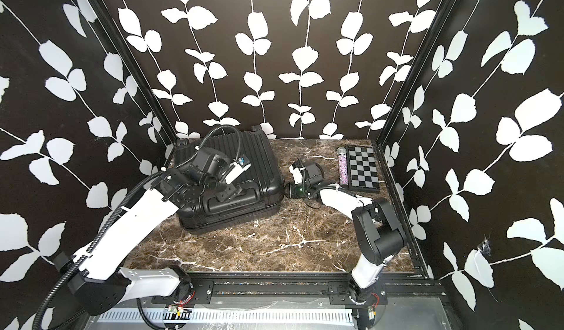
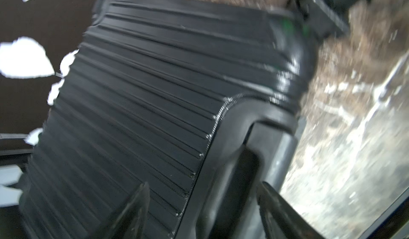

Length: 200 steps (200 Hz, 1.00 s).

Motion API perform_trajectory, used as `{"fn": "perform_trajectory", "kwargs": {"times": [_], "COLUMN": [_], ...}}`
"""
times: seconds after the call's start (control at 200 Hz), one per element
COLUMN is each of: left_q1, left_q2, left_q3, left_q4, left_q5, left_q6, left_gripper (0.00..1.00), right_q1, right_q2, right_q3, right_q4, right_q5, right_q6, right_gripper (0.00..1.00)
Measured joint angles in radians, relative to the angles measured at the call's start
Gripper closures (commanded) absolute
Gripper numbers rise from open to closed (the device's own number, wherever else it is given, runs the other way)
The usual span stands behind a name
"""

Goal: Close the suitcase zippers
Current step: Adjust the suitcase at the center of the board.

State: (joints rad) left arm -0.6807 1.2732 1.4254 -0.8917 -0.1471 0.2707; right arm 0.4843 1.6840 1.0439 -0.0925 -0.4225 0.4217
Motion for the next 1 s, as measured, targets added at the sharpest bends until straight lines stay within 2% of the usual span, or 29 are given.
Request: {"fn": "perform_trajectory", "kwargs": {"times": [0.205,0.335,0.435,0.645,0.795,1.0], "left_q1": [0.0,-0.004,-0.008,-0.012,-0.012,-0.012], "left_q2": [-0.024,-0.045,-0.092,-0.169,-0.154,-0.148], "left_q3": [0.0,-0.003,-0.026,-0.039,-0.039,-0.051], "left_q4": [0.003,-0.005,-0.017,-0.135,-0.237,-0.331], "left_q5": [0.017,0.016,-0.024,-0.133,-0.202,-0.291], "left_q6": [-0.314,-0.501,-0.666,-0.988,-1.143,-1.276], "left_gripper": [0.3,0.29,0.26,0.26,0.23,0.21], "right_q1": [0.007,0.016,0.031,0.083,0.129,0.188], "right_q2": [0.004,0.004,0.004,0.004,0.005,0.02], "right_q3": [0.001,0.001,0.001,0.001,0.001,0.002], "right_q4": [-0.002,-0.002,-0.002,0.0,0.007,0.031], "right_q5": [0.005,0.015,0.027,0.046,0.051,0.056], "right_q6": [0.0,-0.003,-0.004,-0.006,-0.005,-0.003], "right_gripper": [0.63,0.63,0.63,0.64,0.64,0.64]}}
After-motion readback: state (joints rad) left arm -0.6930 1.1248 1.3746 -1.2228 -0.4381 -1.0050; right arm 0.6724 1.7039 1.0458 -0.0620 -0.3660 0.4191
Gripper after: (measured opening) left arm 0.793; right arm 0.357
